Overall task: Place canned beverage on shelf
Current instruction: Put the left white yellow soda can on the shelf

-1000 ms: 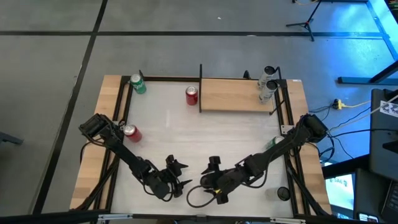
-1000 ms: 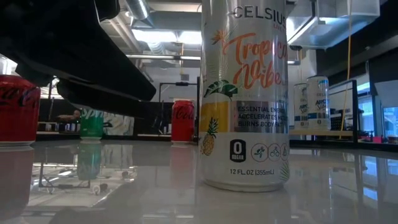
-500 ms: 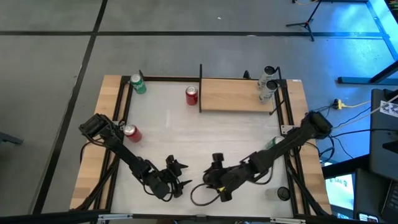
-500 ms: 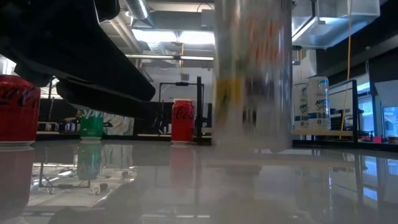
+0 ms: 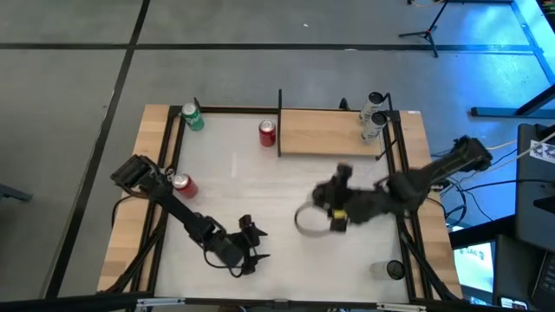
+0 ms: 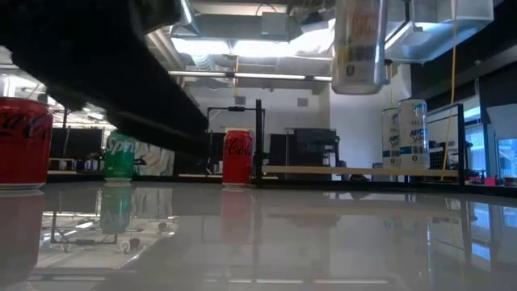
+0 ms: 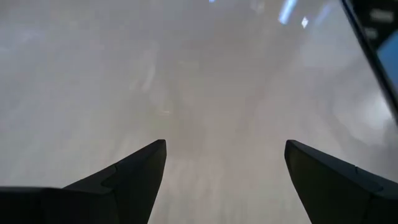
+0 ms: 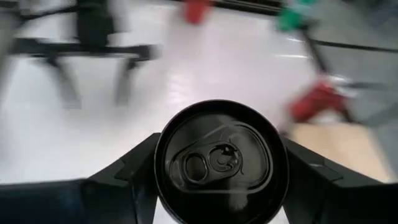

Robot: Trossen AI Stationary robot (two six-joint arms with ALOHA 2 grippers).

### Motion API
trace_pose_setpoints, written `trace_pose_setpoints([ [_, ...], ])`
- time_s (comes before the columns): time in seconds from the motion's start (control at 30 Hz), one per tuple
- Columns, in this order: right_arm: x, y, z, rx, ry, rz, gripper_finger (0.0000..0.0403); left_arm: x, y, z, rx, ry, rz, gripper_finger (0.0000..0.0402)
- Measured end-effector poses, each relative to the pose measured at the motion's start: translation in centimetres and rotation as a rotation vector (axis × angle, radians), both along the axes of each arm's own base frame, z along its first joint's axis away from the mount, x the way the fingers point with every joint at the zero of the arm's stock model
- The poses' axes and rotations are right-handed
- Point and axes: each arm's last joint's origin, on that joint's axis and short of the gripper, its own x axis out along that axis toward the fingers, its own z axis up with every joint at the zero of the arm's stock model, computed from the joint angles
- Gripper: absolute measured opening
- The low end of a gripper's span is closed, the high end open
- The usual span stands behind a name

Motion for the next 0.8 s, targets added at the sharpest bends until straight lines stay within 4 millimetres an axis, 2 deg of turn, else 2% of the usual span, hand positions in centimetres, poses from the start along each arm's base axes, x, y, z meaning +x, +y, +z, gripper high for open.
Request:
trace_pose_setpoints([
  [0.27,-2.5,-7.4,2.2,-0.047,0.028,-0.219,0.024,2.1,2.4,0.5,0.019,-0.013,-0.15,0.0318],
  [0.43,-3.5,-11.4,3.0,-0.052,0.034,-0.287,0.024,2.3,3.7,0.2,0.021,-0.048,-0.201,0.0318],
  [0.8,-6.2,-19.8,1.6,-0.008,0.02,-0.375,0.024,2.1,5.2,-0.5,0.067,-0.066,-0.245,0.0318],
])
